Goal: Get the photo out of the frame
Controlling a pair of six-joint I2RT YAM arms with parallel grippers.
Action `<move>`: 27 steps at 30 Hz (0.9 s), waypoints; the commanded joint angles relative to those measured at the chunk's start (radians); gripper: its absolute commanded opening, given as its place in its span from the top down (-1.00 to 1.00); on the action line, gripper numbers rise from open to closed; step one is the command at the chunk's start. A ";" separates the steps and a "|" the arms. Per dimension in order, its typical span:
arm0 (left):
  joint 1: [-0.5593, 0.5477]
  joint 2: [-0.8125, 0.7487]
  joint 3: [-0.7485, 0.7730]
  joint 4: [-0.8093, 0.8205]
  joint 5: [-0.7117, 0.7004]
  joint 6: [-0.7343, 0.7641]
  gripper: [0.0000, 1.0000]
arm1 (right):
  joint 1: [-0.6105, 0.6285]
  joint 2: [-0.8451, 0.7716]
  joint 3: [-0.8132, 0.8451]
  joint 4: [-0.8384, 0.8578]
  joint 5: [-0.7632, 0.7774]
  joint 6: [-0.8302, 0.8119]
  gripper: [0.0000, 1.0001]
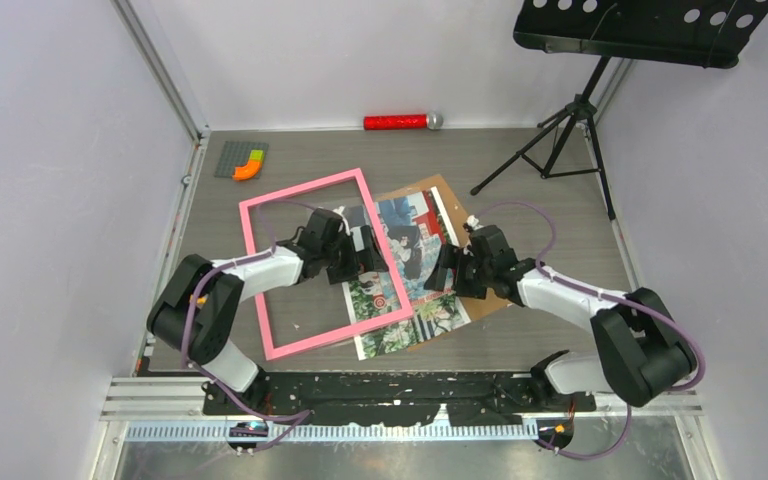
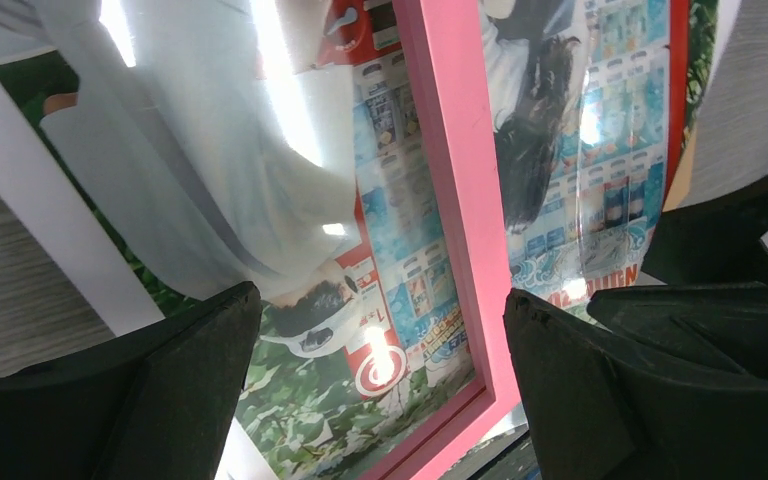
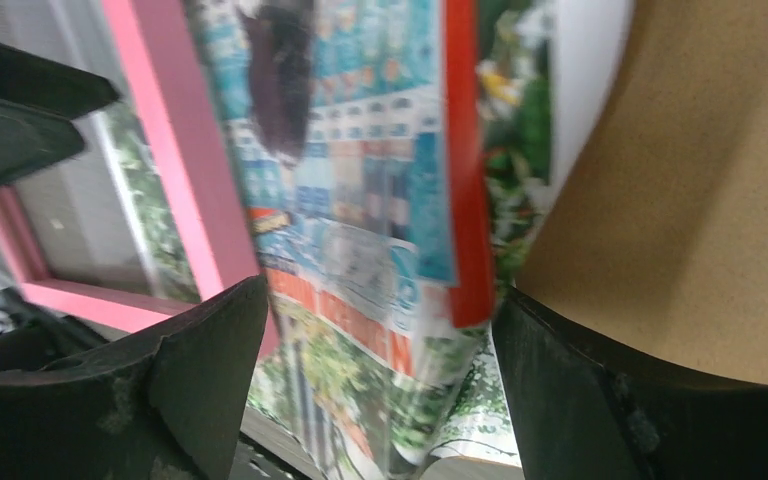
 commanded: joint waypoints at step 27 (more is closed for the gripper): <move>-0.005 0.099 -0.094 -0.137 -0.047 0.023 -0.99 | -0.051 -0.066 -0.242 0.835 -0.195 0.405 -0.21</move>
